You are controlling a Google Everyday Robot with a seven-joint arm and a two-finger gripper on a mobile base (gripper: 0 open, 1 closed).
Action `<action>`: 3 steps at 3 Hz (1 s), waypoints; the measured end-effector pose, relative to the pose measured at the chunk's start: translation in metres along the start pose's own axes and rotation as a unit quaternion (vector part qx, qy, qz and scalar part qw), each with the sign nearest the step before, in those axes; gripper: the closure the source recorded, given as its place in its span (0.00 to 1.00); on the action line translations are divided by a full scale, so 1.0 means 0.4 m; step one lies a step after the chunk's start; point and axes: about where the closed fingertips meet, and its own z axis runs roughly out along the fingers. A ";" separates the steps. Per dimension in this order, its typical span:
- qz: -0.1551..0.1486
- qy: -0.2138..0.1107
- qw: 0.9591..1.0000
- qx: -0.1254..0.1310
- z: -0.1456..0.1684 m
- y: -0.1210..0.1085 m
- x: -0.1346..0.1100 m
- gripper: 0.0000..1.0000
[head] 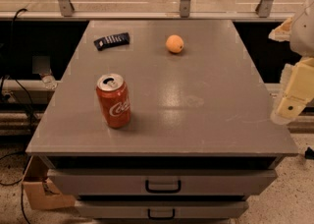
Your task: Pick coke can
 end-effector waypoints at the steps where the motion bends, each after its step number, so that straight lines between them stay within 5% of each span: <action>1: 0.000 0.000 1.000 0.000 0.000 0.000 0.000 0.00; 2: -0.032 -0.040 0.998 -0.022 0.043 0.008 -0.067 0.00; 3: -0.072 -0.126 0.987 -0.063 0.121 0.022 -0.178 0.00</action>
Offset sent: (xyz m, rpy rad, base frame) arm 0.0192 0.0790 -0.0348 0.1885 0.0549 0.2555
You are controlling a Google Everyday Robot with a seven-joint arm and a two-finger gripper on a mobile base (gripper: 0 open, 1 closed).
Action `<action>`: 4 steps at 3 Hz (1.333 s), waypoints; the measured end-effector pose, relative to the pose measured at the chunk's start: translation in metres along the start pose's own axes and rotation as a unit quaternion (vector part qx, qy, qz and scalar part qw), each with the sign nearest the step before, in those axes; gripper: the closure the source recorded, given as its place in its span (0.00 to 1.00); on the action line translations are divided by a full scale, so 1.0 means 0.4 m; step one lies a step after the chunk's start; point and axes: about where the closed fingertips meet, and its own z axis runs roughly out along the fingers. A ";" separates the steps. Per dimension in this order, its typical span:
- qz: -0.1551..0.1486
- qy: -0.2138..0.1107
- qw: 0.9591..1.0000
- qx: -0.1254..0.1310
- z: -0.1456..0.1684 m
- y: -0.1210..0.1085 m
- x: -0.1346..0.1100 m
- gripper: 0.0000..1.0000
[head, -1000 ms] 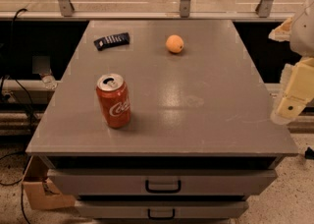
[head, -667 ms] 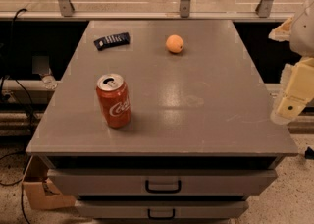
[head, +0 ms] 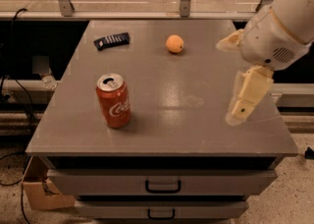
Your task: Pick coke can
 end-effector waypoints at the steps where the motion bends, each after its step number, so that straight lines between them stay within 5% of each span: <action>1: -0.018 -0.090 0.995 -0.028 0.087 0.008 -0.124 0.00; 2: -0.025 -0.173 0.983 -0.057 0.168 0.021 -0.244 0.00; 3: -0.030 -0.230 0.970 -0.075 0.217 0.020 -0.309 0.00; 4: -0.033 -0.261 0.961 -0.086 0.261 0.015 -0.348 0.00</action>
Offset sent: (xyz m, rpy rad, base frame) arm 0.0096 0.1748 -0.0301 0.5231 0.0915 0.2220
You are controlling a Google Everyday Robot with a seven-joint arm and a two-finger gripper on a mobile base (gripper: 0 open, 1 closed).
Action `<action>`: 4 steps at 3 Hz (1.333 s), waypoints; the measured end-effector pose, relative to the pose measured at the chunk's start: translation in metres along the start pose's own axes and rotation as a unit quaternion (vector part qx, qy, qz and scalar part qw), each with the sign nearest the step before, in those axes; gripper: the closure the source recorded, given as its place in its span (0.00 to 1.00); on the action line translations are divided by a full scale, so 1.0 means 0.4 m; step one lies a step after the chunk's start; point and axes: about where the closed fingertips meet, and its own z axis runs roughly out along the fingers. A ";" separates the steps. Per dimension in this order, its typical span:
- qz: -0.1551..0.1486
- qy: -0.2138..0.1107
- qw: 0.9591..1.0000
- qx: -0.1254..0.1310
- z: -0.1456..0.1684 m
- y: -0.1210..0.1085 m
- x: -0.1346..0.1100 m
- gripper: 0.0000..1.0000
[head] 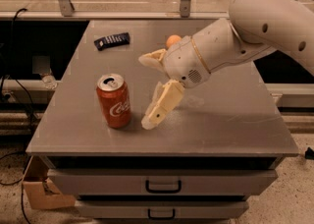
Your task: Pick coke can
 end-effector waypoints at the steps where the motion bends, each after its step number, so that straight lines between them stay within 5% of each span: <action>1: -0.006 -0.026 0.999 -0.023 0.060 -0.019 -0.014 0.00; 2: -0.014 -0.041 0.998 -0.044 0.103 -0.026 -0.025 0.00; 4: -0.017 -0.041 0.997 -0.061 0.138 -0.031 -0.033 0.41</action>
Offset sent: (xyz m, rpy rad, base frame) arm 0.0147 0.0570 -0.0236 0.1059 0.0520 0.1411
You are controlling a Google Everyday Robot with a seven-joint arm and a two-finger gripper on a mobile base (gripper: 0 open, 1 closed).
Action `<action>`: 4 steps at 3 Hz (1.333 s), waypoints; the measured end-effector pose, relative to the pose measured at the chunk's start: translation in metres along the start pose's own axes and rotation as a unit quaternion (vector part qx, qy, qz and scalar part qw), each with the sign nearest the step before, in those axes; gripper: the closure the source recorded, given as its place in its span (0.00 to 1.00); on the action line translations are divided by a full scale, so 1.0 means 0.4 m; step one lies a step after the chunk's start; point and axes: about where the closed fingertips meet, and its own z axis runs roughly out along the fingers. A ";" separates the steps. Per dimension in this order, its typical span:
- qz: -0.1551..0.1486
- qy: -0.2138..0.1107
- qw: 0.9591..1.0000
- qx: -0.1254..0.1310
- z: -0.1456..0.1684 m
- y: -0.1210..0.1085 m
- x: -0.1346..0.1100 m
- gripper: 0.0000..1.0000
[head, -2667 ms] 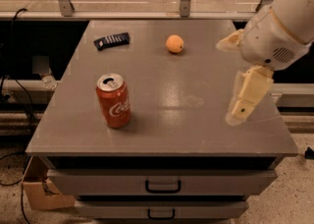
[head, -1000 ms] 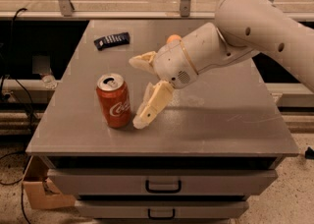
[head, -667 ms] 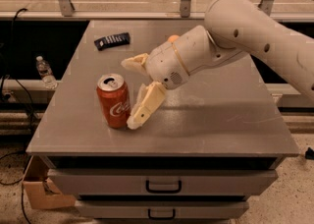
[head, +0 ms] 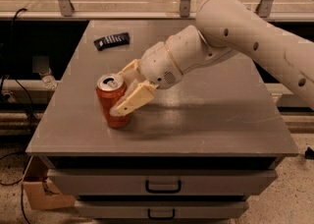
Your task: Pick coke can
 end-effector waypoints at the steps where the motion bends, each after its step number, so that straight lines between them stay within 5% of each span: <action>1: 0.003 0.007 1.000 -0.002 0.005 -0.003 -0.001 0.64; 2: 0.008 0.002 1.000 -0.004 -0.012 -0.017 -0.013 0.87; 3: -0.004 0.002 1.000 0.002 -0.056 -0.042 -0.049 1.00; 4: -0.012 0.002 1.000 0.007 -0.093 -0.063 -0.076 1.00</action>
Offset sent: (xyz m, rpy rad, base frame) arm 0.0178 -0.0076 0.0192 0.0072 0.0283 -0.0163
